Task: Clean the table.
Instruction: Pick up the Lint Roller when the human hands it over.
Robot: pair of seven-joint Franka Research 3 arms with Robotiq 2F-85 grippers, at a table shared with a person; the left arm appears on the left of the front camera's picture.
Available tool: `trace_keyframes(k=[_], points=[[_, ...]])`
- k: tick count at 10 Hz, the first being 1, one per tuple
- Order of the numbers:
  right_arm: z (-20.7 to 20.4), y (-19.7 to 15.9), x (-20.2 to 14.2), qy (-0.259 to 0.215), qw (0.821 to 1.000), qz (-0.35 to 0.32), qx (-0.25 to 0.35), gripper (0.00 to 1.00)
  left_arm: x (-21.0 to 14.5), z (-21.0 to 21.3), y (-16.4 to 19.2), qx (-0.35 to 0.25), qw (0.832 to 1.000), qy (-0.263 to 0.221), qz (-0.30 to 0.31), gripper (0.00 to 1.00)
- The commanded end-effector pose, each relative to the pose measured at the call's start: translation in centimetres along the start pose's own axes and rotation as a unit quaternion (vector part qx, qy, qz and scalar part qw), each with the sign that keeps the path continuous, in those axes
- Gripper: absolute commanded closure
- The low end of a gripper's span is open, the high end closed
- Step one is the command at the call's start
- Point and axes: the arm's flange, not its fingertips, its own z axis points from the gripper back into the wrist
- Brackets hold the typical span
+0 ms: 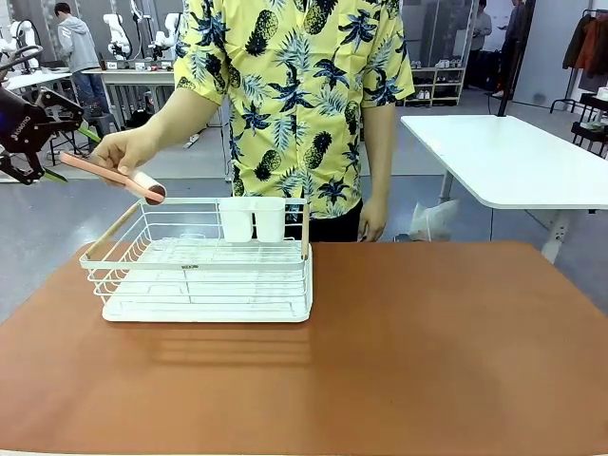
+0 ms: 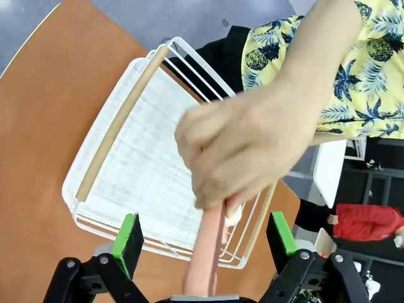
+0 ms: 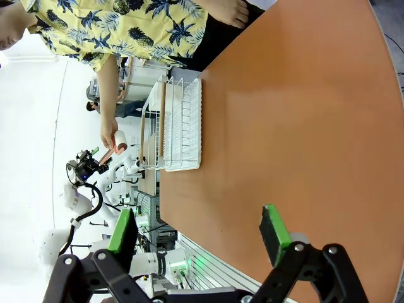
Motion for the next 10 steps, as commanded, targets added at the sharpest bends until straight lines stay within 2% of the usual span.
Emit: trace_keyframes(k=[1,4,7,8,10], points=[[0.0,0.3,0.0,-0.003,1.000,-0.002,0.001,0.00,-2.1,1.1,-0.3,-0.001,1.000,0.024,0.005,0.00],[0.0,0.3,0.0,-0.003,1.000,-0.002,0.001,0.00,-3.0,1.3,-0.5,-0.005,0.999,0.046,-0.006,0.00],[0.0,0.3,0.0,-0.003,1.000,-0.002,0.001,0.00,-2.7,1.3,-0.5,-0.018,0.999,0.041,-0.001,0.00],[0.0,0.3,0.0,-0.003,1.000,-0.002,0.001,0.00,-2.7,1.2,-0.5,-0.022,0.999,0.041,0.002,0.05],[0.0,0.3,0.0,-0.003,1.000,-0.002,0.001,0.00,-2.5,1.2,-0.7,-0.034,0.999,0.039,0.002,0.24]])
